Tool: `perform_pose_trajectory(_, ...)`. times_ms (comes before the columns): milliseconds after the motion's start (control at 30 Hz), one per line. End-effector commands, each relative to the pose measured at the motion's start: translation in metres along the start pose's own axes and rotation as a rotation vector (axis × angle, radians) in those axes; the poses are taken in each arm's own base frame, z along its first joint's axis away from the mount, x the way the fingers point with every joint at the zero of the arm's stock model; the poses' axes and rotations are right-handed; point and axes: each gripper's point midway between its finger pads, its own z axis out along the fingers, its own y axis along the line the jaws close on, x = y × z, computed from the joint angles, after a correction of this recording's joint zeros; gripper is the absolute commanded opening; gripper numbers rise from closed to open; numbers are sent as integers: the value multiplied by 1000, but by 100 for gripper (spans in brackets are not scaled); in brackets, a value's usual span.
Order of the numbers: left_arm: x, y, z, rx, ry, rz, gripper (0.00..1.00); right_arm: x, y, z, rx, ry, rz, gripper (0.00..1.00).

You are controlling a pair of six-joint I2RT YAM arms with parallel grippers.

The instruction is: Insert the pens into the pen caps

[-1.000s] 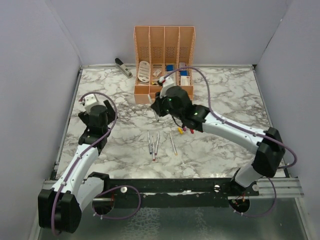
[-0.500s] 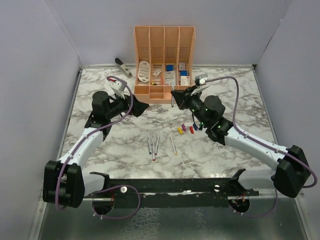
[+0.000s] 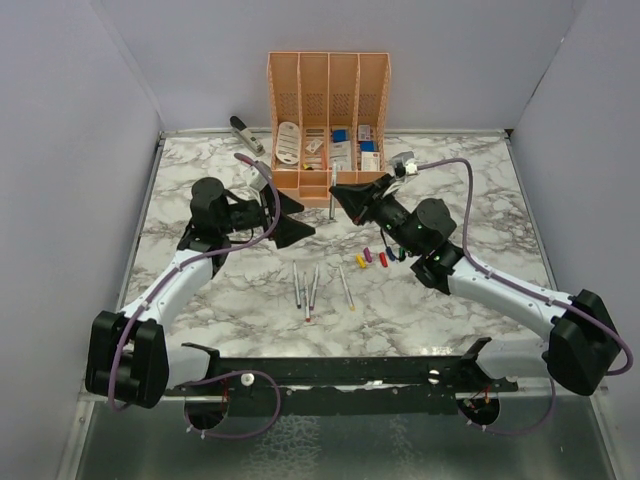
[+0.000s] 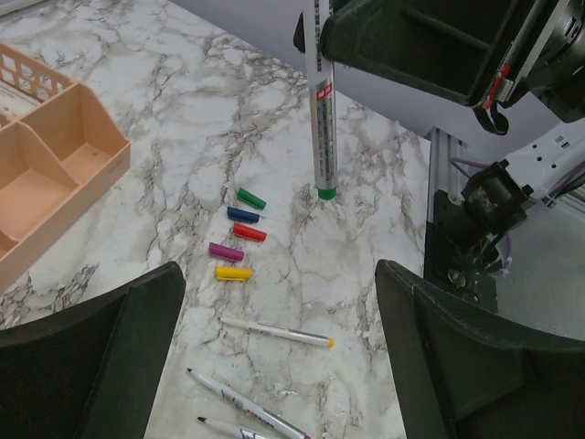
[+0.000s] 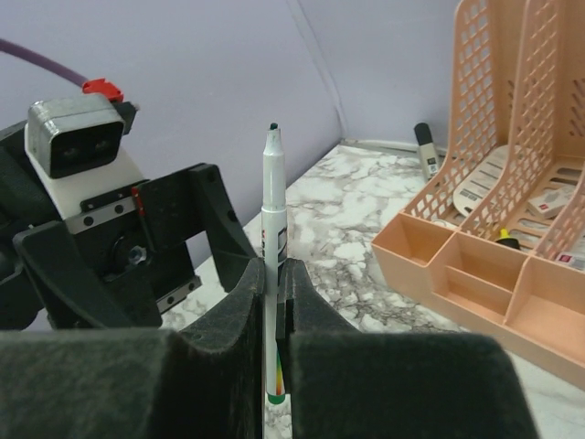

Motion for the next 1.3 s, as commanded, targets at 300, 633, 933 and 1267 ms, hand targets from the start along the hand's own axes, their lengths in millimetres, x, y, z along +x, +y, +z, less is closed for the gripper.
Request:
perform_pose_trajectory(300,-26,-11,28,61,-37,44,77,21,39,2,-211,84,115,1)
perform_pose_trajectory(633,-26,-21,39,97,-32,28,59,14,42,2,-234,38,120,1)
perform_pose_trajectory(933,-28,-21,43,81,-54,15,54,16,45,2,-248,46,119,1)
perform_pose_trajectory(1267,-30,-19,44,70,-77,5,21,22,39,-3,-220,64,107,1)
